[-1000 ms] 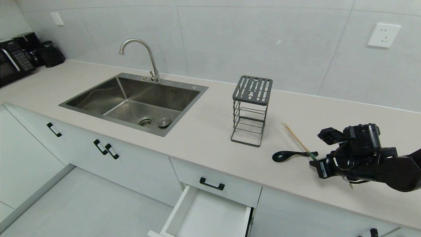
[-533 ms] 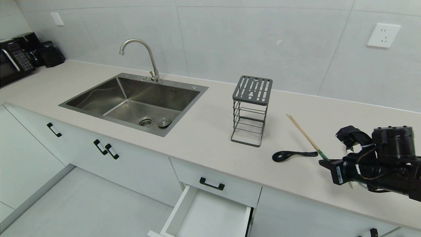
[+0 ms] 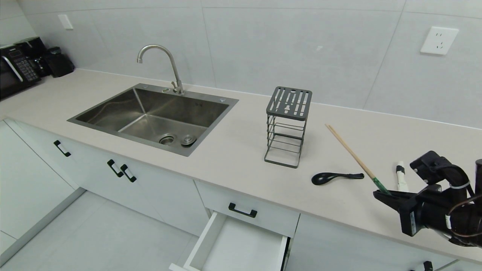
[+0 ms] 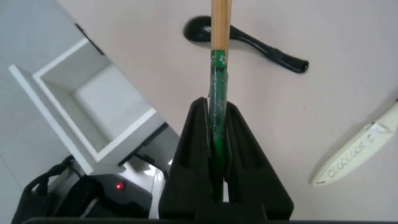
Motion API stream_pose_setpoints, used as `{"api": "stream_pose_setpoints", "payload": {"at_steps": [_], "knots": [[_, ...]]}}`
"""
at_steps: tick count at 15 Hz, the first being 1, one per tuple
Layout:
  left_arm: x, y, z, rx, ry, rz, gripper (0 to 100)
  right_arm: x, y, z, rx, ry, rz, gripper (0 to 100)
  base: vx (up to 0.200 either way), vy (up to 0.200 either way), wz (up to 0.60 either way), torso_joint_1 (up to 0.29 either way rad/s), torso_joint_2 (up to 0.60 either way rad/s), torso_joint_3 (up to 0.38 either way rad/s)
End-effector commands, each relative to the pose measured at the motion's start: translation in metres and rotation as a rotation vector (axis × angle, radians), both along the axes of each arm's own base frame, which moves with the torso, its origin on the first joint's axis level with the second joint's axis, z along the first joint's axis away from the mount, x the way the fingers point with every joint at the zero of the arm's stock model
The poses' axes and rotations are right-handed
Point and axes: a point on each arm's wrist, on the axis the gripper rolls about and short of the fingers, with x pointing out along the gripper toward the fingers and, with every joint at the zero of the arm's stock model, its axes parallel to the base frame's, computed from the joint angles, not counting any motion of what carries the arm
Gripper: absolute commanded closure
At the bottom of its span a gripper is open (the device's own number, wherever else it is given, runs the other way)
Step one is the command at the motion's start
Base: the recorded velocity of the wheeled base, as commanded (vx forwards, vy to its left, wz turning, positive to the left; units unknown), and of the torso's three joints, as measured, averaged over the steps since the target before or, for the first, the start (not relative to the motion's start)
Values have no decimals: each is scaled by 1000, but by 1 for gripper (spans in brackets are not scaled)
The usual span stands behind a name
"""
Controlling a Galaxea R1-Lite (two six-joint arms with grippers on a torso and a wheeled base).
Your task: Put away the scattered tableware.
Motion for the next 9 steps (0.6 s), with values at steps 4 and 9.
{"api": "stream_pose_setpoints", "payload": {"at_steps": [4,9], "knots": [[0,0,0,0,1,1,0,-34,10,21,80,-101,234,100,0,0,0,0,0,0],[0,0,0,0,1,1,0,-42,32,21,123,-78,479,100,0,0,0,0,0,0]]}}
